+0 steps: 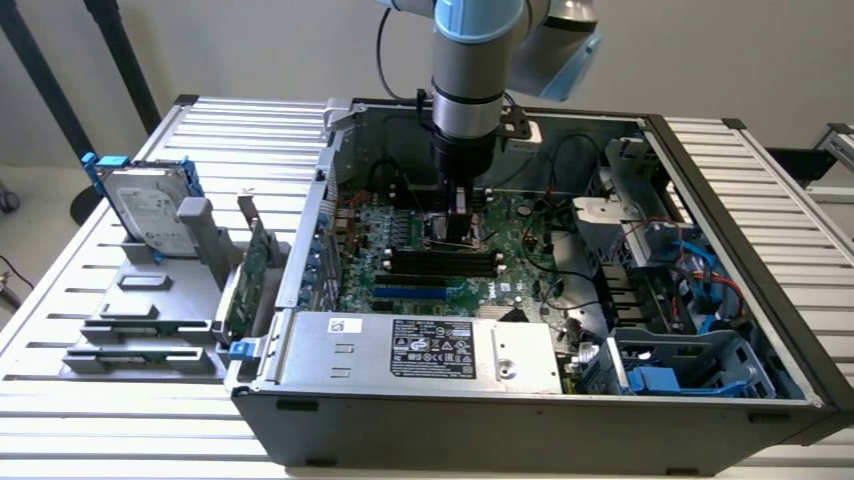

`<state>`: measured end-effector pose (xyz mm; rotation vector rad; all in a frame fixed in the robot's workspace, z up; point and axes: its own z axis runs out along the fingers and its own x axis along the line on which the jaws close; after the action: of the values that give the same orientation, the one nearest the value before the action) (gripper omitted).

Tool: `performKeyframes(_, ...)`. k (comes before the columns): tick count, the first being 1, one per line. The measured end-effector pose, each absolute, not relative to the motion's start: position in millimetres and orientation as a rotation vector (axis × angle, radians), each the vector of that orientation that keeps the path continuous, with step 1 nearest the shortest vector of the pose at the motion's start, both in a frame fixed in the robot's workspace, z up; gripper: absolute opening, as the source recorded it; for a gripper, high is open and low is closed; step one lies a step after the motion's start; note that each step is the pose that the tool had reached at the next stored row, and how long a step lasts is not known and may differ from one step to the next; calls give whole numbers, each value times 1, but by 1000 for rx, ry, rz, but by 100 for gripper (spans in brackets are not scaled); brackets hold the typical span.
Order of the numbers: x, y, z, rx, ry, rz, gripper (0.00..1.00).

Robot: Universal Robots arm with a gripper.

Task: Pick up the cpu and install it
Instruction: 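Place the cpu into insertion slot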

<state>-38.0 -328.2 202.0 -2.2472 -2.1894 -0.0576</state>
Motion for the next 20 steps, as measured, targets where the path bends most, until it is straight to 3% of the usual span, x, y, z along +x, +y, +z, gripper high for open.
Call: performKeyframes(20,-37,-326,199,-2252,-2178,-50,55)
